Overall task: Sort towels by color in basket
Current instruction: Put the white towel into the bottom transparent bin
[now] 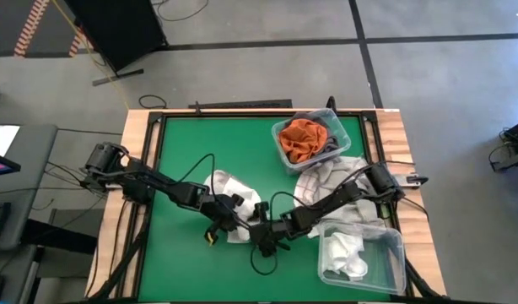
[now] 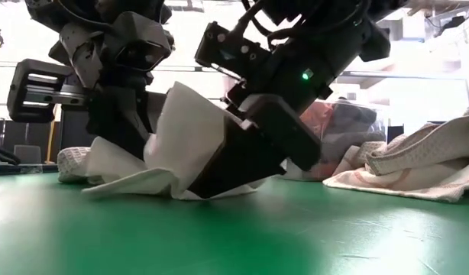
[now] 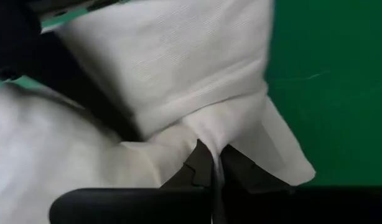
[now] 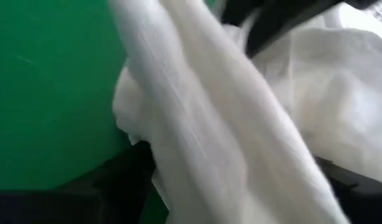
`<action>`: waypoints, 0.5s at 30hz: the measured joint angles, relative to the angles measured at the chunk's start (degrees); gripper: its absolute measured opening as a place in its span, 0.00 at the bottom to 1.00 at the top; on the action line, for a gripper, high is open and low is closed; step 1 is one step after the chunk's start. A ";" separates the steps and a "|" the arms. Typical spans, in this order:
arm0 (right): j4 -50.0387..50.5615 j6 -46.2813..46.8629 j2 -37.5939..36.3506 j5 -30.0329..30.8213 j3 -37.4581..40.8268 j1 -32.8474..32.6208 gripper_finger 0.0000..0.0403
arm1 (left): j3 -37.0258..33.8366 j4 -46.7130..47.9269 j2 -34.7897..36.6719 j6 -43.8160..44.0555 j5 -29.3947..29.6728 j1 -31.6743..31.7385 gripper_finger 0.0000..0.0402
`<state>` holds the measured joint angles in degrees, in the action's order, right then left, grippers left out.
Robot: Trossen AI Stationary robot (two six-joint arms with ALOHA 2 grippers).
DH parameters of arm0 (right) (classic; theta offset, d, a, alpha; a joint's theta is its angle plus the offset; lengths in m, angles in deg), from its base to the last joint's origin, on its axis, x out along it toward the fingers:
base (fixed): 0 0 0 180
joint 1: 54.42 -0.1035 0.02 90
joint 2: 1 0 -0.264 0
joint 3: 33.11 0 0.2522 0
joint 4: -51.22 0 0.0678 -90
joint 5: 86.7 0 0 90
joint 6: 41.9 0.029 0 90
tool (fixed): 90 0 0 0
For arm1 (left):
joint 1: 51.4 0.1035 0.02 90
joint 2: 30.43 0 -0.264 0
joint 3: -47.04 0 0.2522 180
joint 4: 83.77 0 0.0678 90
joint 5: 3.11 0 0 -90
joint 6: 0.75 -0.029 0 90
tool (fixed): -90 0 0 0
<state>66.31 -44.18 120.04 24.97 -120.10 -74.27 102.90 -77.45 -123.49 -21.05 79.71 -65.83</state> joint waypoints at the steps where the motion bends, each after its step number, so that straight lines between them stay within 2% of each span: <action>1: 0.48 0.69 0.00 0.33 0.00 0.22 0.85 | 0.00 -0.03 0.00 0.00 0.03 0.00 0.01; 5: 2.21 1.08 0.00 0.68 -0.02 0.53 0.67 | 0.00 0.02 0.00 0.31 0.17 0.00 0.01; 8: 2.84 3.03 0.00 0.82 -0.02 0.47 0.49 | 0.00 0.63 0.00 1.39 0.17 -0.01 0.02; 13: 3.14 3.12 -0.23 1.03 0.04 -0.02 0.14 | 0.00 3.30 1.20 1.84 1.23 -0.53 0.15; 14: 3.16 2.82 -0.38 1.25 0.06 -0.21 0.08 | 0.00 4.25 1.77 2.12 1.60 -0.71 0.19; 15: 3.23 2.10 -0.63 1.28 0.11 -0.50 0.07 | 0.00 5.35 2.48 2.30 2.20 -0.92 0.23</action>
<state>69.53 -42.08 119.41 26.24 -120.00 -74.77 102.90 -72.09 -121.00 -18.75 81.91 -66.75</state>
